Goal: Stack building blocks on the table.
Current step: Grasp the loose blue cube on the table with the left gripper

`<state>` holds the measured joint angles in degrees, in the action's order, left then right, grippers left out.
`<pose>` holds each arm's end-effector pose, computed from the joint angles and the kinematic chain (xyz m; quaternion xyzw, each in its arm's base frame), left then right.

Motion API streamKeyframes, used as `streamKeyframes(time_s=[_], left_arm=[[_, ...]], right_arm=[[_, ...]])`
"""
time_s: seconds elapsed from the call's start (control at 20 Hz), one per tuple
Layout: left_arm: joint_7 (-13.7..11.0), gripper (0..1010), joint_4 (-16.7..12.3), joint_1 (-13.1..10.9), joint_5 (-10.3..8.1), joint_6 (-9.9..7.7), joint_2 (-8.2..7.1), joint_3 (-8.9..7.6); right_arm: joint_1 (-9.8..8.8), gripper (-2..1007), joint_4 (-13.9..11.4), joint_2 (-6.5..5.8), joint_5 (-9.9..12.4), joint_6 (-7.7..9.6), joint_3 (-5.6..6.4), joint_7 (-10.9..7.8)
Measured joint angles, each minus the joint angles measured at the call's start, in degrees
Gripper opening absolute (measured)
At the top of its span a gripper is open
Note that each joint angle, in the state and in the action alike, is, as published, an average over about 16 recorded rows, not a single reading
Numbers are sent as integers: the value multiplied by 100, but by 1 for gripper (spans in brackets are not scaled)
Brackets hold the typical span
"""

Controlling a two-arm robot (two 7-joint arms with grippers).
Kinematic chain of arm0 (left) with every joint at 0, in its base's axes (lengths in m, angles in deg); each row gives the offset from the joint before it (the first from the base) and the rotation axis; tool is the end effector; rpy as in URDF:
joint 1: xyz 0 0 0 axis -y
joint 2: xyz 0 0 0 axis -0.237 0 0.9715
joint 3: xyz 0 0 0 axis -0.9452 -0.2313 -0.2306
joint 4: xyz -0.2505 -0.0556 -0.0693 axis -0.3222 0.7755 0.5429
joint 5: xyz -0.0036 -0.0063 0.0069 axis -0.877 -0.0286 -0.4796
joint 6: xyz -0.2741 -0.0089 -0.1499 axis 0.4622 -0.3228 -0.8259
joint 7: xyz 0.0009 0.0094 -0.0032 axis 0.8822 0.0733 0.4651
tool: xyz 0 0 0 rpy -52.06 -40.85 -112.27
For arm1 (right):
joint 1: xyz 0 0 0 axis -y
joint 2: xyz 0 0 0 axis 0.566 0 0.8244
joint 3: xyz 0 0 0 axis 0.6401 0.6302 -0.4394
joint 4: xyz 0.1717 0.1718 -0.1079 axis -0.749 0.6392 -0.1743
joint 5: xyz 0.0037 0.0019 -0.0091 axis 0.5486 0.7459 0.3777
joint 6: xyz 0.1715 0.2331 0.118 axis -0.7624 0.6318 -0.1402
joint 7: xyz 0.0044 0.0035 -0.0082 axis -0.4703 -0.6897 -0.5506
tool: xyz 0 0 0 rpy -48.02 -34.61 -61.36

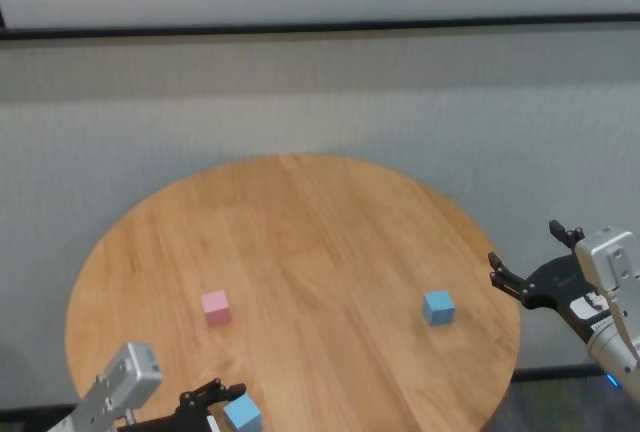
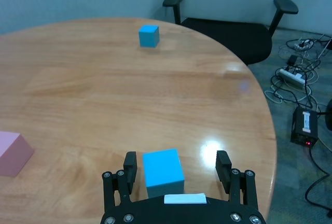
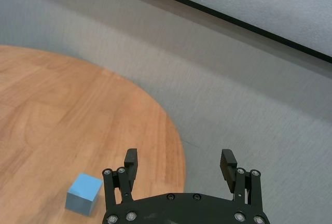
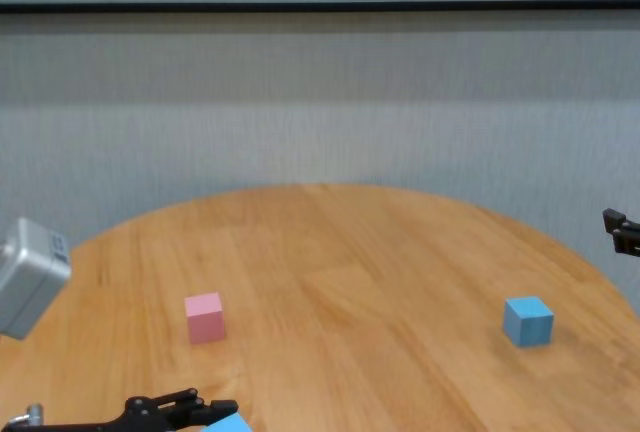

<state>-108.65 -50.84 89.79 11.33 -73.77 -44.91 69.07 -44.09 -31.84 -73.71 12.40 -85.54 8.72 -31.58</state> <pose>0.3523 0.0622 -0.3402 0.1440 -0.0112 0.2158 0.9657 0.3576 -0.0678 -0.2834 -0.1416 -0.1325 -0.5799 0.7912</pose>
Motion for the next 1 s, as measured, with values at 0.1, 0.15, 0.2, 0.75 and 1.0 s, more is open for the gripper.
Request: streamKeyframes(time_s=[0.1,0.15,0.2,0.75,1.0], left_arm=[[19,994,34,21,31,-8,19,11],[29,991,50,30,46,-13,27,16],[38,985,66,39,61,-17,36,20],[123,788,171,86,168,-23,98,9],[128,632,156,68,162,-3,98,-23]], right_arm=[[0,1005,0,0,0,0,0,0],[0,1005,0,0,0,0,0,0],[0,1005,0,0,0,0,0,0],[0,1005,0,0,0,0,0,0],[0,1005,0,0,0,0,0,0]])
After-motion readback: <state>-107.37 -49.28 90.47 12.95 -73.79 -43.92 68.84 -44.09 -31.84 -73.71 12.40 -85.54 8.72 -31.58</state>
